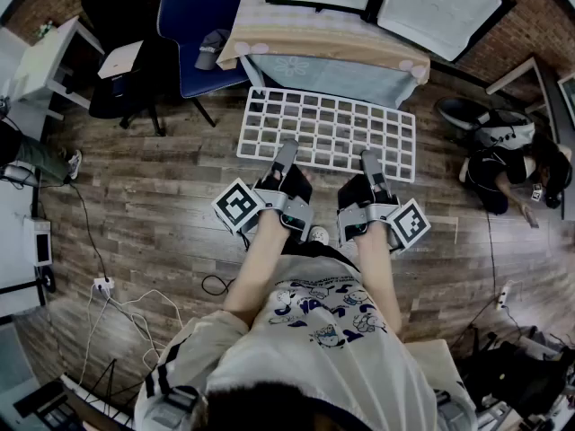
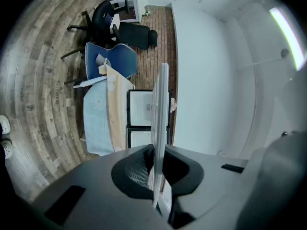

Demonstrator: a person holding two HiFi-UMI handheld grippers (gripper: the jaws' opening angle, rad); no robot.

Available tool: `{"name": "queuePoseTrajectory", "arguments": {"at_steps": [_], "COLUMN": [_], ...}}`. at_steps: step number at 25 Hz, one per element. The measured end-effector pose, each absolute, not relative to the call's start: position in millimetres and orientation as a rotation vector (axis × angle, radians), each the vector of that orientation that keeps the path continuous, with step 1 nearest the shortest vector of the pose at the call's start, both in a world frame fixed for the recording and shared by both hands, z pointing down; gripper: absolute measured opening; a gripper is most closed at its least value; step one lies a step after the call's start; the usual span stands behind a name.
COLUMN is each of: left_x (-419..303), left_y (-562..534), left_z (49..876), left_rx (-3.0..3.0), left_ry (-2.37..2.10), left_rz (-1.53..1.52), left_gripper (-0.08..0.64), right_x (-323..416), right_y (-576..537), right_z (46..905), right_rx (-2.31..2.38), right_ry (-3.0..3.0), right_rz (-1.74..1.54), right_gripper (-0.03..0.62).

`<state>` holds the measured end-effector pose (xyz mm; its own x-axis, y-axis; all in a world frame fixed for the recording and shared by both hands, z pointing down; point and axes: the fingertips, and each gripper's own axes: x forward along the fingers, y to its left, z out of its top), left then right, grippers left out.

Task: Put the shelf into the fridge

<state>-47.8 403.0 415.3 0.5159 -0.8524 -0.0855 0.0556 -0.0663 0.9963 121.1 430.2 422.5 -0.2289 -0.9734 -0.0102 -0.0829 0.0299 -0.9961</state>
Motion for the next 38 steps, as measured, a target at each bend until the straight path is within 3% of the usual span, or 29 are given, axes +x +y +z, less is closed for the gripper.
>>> {"name": "queuePoseTrajectory", "arguments": {"at_steps": [38], "left_x": [-82], "left_y": [336], "left_z": [425], "left_rx": [1.434], "left_ry": [-0.729], "left_rz": [-0.865], "left_gripper": [0.038], "right_x": [86], "right_y": [364], "right_z": [430], "right_rx": [-1.159], "right_ry": [1.461], "right_rz": [-1.319], "right_gripper": [0.051]}}
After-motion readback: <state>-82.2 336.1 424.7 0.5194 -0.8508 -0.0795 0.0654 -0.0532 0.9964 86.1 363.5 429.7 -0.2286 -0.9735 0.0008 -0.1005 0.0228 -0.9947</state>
